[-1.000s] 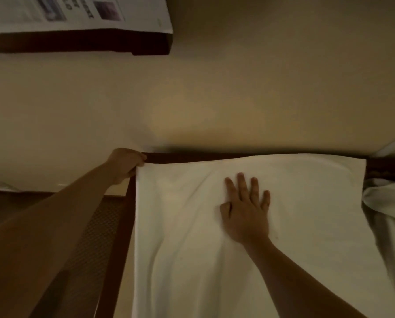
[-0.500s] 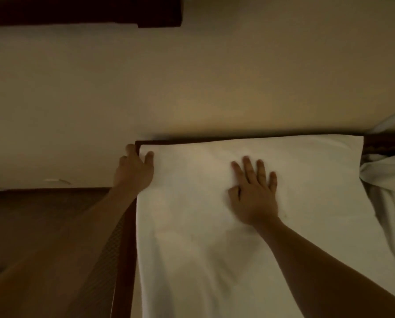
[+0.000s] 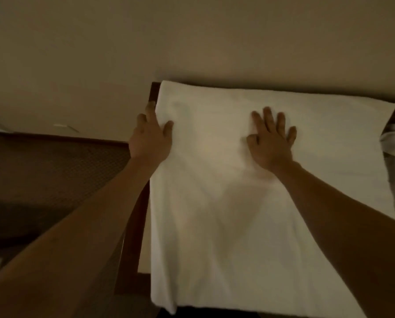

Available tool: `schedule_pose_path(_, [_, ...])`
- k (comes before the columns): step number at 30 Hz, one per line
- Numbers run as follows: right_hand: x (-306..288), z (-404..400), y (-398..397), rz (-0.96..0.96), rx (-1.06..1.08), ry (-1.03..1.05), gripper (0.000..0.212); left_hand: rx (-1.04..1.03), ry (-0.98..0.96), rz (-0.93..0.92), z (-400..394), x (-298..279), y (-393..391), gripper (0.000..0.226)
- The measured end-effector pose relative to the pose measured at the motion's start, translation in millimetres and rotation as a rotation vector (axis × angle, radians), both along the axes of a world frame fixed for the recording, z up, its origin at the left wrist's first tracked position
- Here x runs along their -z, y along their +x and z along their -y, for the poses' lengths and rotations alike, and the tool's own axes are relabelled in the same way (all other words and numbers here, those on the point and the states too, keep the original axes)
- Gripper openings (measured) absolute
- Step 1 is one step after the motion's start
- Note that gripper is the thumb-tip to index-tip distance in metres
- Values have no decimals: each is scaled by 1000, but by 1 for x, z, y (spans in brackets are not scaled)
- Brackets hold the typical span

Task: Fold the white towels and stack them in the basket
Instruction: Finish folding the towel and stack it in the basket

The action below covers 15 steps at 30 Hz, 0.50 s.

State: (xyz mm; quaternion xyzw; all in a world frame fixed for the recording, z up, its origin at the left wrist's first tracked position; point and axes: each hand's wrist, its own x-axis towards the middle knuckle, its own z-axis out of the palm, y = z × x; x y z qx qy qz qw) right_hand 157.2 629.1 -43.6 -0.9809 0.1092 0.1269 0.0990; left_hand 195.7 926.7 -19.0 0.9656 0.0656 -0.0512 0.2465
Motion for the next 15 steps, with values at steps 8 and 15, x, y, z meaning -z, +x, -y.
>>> schedule_pose_path(8, [-15, -76, -207, 212, -120, 99, 66, -64, -98, -251, -22, -25, -243, 83])
schedule_pose_path(15, [5, -71, -318, 30, -157, 21, 66, -26, -84, -136, -31, -24, -330, 61])
